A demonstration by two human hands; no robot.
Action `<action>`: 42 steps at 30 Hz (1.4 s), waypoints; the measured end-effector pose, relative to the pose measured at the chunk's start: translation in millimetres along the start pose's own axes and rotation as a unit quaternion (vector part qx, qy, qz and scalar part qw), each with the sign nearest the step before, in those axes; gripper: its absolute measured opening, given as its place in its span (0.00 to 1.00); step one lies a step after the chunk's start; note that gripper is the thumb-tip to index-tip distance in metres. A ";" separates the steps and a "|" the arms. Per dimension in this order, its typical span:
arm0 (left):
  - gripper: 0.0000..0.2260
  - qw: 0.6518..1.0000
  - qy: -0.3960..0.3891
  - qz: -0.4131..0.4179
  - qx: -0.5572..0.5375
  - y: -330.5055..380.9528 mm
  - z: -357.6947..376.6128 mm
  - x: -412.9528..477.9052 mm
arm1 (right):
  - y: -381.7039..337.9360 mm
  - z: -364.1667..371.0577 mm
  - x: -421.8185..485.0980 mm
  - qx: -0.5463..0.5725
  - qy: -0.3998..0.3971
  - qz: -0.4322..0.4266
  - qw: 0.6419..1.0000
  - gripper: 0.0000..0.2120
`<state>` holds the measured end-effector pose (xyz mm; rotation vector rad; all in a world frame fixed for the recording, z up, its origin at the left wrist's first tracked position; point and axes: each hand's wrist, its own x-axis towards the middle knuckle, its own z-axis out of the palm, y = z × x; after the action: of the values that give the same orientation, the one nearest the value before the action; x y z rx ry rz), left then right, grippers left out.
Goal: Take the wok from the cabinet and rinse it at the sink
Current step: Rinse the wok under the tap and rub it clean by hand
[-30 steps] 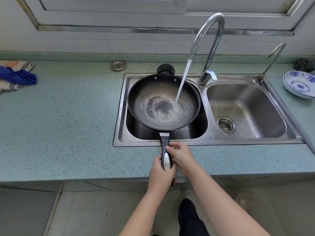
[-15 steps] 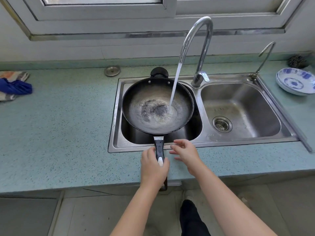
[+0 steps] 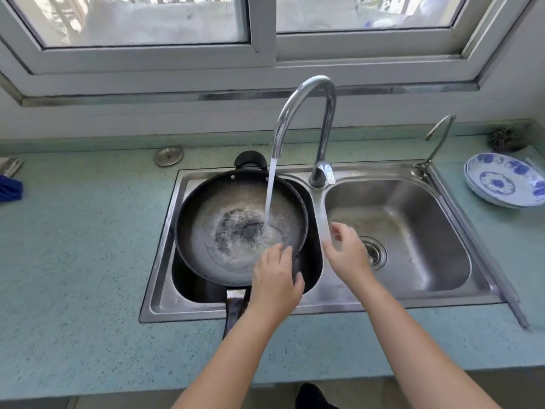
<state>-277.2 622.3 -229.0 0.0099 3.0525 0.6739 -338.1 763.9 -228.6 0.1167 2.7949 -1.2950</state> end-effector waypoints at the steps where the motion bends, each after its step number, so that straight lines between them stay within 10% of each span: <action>1: 0.23 1.000 -0.007 0.005 0.007 5.8 0.2 10.4 | 2.4 -5.6 10.7 -0.021 0.003 -0.020 1.000 0.21; 19: 0.22 0.997 0.045 -0.005 0.055 39.5 17.7 101.4 | 17.9 -10.4 122.6 -0.285 -0.001 -0.236 0.929 0.30; 42: 0.21 0.996 0.057 -0.038 0.057 -0.2 14.4 55.4 | 13.7 16.0 92.4 -0.216 0.025 -0.106 0.970 0.29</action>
<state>-332.3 628.7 -242.9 -0.1466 3.1773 0.5119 -428.4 764.6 -257.2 -0.1756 3.1228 -0.6842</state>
